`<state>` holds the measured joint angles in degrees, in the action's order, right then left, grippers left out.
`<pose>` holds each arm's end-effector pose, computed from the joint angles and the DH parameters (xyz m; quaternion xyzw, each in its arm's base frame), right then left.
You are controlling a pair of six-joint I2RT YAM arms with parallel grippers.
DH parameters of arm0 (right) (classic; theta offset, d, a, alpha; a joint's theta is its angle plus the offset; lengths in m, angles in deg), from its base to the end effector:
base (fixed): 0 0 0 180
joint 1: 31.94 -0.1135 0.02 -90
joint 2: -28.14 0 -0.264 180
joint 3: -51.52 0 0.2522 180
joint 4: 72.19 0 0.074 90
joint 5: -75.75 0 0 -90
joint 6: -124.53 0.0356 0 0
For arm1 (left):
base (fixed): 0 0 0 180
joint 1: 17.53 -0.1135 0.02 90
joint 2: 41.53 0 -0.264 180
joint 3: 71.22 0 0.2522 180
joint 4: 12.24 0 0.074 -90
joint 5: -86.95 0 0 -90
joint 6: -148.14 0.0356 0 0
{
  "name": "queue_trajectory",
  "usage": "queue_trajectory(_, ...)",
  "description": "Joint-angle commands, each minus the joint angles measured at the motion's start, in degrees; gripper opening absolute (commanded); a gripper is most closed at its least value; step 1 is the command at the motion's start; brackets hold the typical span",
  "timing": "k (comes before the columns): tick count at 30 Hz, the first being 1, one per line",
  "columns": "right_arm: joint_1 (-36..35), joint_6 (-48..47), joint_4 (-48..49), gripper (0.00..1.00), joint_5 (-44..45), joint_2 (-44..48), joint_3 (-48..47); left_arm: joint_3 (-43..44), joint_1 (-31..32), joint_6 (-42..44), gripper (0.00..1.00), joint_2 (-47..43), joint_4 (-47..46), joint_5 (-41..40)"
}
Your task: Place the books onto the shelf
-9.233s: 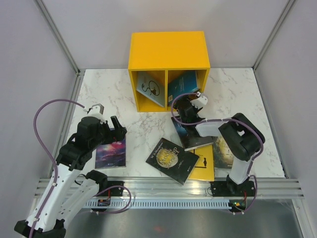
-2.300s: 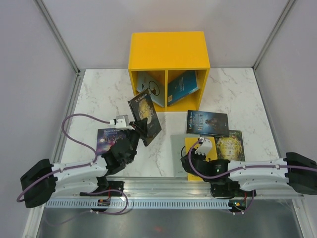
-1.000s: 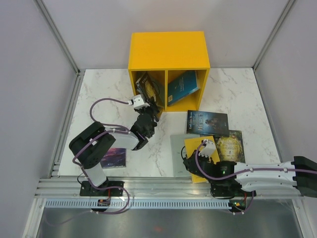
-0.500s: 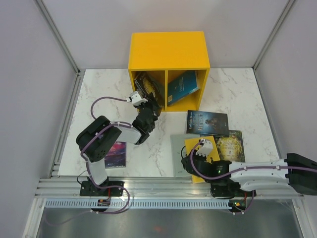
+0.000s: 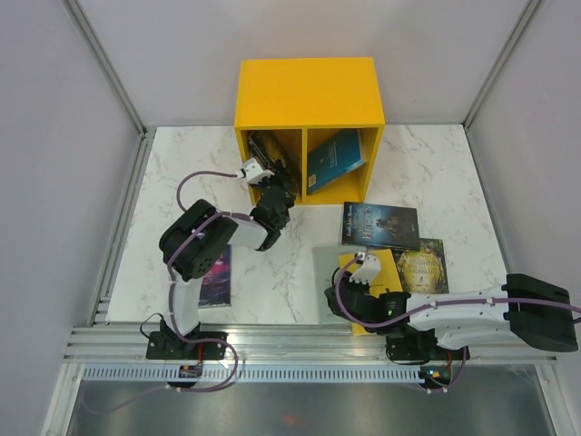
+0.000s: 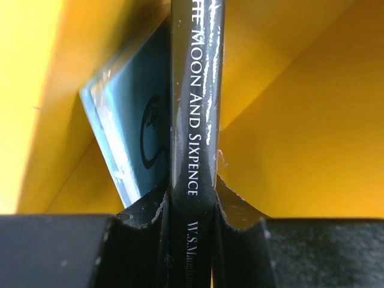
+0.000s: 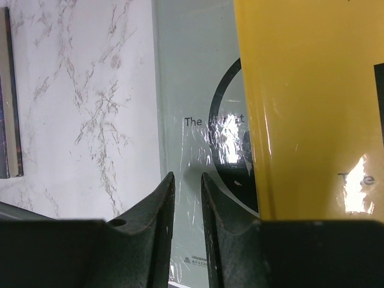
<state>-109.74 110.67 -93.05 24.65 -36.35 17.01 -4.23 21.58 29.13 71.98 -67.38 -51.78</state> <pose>0.0618 0.1800 0.1469 0.0987 0.8899 0.2371 0.3769 0.3236 -0.2286 0.1872 -0.2593 0.6191 -0.1640 0.7229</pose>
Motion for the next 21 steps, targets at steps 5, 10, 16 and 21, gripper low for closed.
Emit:
queue_trajectory(5,0.0,-2.3,-3.4,0.3,-0.8,-2.4,-0.3,10.1,-1.1,-3.1,0.02,9.0,-26.5,-8.9)
queue_trajectory(10,0.4,-2.9,-3.1,0.3,-0.5,-3.5,-0.9,16.0,-1.2,-1.5,0.02,13.7,-26.5,-9.8)
queue_trajectory(16,0.9,-3.6,-1.1,0.3,-1.1,-5.2,-0.8,20.2,-1.3,2.4,0.06,18.1,-26.5,-9.5)
queue_trajectory(21,1.0,-3.8,-0.1,0.29,-1.7,-5.8,-0.7,13.8,-1.2,-0.9,0.33,16.9,-26.5,-8.3)
